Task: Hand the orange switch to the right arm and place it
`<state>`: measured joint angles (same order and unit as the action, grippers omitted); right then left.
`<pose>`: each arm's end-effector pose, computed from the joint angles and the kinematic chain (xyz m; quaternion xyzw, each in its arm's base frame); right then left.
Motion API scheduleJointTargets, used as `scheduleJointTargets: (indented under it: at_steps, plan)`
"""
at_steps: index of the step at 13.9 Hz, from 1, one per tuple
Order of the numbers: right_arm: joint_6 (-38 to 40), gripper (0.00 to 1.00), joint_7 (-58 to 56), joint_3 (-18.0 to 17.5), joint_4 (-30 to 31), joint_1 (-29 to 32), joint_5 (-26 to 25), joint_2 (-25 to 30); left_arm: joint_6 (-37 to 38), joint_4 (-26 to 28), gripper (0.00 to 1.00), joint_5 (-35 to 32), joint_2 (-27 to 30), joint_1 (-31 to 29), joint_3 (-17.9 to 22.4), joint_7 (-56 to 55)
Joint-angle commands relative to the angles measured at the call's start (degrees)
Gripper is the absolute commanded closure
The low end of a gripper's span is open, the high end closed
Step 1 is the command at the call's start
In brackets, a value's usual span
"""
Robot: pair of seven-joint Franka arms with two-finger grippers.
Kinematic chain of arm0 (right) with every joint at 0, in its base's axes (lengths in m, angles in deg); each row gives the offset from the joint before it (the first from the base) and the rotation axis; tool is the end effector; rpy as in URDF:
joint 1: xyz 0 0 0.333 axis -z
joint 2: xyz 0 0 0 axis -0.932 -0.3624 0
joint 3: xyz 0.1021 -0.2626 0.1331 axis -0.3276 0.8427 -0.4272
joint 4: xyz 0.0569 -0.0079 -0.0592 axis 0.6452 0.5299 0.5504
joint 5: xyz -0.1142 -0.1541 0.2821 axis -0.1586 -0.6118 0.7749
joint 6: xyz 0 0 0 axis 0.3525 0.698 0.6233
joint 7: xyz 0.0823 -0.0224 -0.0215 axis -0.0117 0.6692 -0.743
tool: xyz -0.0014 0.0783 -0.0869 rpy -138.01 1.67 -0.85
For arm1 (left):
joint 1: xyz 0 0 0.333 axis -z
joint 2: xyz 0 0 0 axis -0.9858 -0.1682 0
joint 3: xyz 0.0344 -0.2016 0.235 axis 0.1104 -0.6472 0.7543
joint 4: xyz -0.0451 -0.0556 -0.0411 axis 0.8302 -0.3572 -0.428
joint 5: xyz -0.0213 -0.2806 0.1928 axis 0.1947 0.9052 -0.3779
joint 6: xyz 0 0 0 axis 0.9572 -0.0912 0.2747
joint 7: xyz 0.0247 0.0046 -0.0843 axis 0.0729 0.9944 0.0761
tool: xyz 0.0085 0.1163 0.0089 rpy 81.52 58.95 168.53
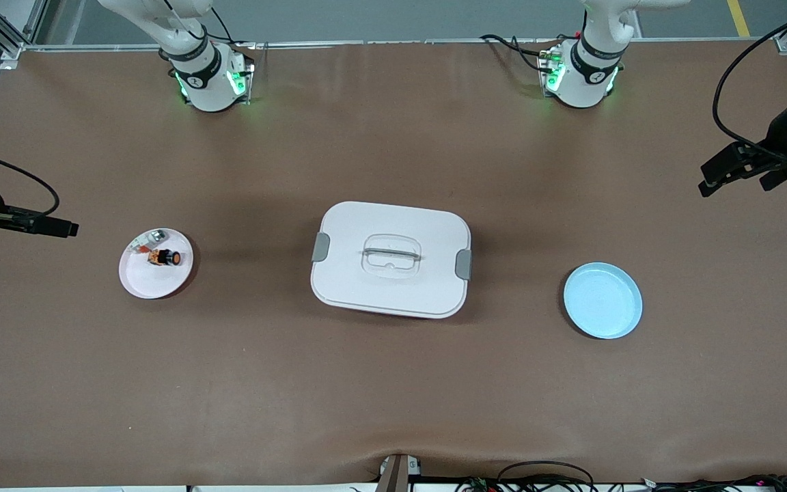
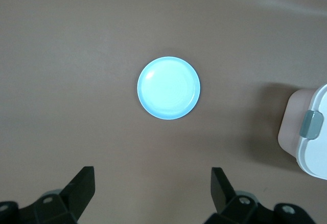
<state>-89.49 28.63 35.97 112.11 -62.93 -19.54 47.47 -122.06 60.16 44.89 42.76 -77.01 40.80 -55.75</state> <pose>0.5625 -0.0439 0.5435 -0.9862 0.1213 0.1130 0.0016 0.4998 -0.0280 0.6173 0.9981 0.0505 0.0354 0.0047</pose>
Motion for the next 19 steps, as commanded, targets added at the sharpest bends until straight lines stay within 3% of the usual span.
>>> scheduleJointTargets:
  at_steps: [1, 9, 19]
  plan:
    - [1.0, 0.00, 1.9, -0.2, -2.1, -0.1, 0.4, 1.1, 1.2, -1.3, 0.00, -0.2, -0.4, -0.3, 0.0, 2.9]
    - [6.4, 0.00, 2.1, 0.2, -1.4, 0.3, 2.5, 3.2, 1.2, -1.2, 0.00, 0.0, -0.4, -0.5, 0.0, 4.1]
    - [6.3, 0.00, 3.5, 0.3, 0.9, 0.6, 2.9, 4.3, 1.3, -1.1, 0.00, 0.1, -0.4, -0.5, 0.0, 4.3]
